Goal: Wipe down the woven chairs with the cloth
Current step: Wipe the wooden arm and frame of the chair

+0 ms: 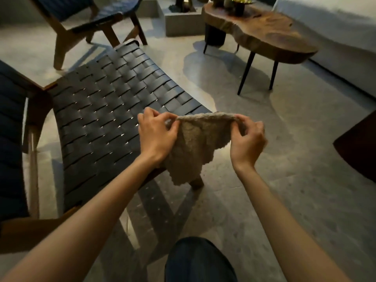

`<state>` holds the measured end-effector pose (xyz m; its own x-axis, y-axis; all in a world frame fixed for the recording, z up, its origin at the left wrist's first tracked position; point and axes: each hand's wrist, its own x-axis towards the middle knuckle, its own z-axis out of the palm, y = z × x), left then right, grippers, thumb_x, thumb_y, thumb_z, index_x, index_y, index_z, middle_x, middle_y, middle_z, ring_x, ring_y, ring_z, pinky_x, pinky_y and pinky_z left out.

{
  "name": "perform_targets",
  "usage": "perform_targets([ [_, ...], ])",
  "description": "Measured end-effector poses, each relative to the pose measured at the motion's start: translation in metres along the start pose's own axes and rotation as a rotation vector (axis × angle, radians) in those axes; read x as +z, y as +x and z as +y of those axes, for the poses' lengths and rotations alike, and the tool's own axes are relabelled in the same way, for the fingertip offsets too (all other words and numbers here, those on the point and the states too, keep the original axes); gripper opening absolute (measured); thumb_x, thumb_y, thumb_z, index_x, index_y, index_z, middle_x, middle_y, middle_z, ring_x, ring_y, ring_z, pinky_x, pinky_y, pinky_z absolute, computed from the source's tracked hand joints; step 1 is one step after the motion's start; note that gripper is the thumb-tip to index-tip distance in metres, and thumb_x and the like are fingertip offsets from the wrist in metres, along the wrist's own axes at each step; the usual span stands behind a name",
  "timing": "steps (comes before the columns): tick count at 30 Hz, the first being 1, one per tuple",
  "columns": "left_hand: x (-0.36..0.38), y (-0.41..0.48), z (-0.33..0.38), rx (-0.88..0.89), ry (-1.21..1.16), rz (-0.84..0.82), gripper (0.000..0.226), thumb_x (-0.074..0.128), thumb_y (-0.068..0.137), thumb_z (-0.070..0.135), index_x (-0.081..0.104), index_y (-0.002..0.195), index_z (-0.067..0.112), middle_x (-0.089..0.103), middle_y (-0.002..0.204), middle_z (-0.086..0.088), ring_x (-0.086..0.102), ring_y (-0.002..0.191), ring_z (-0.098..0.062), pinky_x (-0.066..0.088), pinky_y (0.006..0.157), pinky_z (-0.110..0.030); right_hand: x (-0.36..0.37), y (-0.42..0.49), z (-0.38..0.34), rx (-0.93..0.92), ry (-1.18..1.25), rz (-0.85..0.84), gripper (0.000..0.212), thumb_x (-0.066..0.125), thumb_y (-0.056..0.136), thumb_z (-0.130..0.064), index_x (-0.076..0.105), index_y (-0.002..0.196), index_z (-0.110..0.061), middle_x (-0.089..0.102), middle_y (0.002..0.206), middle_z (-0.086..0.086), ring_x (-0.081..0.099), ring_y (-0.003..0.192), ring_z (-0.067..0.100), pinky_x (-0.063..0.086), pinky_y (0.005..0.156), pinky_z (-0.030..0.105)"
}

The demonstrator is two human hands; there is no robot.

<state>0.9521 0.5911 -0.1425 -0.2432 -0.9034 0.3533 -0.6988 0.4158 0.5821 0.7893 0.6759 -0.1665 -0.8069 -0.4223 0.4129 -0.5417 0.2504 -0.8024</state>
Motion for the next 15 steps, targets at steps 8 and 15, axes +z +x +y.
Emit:
perform_targets([
  [8,0.005,-0.025,-0.003,-0.079,0.001,-0.008,0.020,0.053,0.095,0.027,0.062,0.109,0.016,0.044,0.095,0.003,0.049,0.095,-0.018,0.034,0.073,-0.026,0.048,-0.002,-0.018,0.063,0.376,-0.448,0.051,0.061,0.090,-0.039,0.037,0.133,-0.026,0.028,0.141,0.011,0.035,0.120,0.019,0.038,0.092,0.024],
  [15,0.007,-0.036,-0.008,-0.014,0.006,-0.051,0.020,0.051,0.096,0.023,0.059,0.112,0.013,0.046,0.098,0.004,0.044,0.095,-0.013,0.033,0.076,-0.023,0.082,0.001,-0.022,0.211,0.351,-0.133,0.020,0.052,0.094,-0.029,0.061,0.108,-0.018,0.046,0.124,0.010,0.047,0.108,0.028,0.040,0.076,0.022],
])
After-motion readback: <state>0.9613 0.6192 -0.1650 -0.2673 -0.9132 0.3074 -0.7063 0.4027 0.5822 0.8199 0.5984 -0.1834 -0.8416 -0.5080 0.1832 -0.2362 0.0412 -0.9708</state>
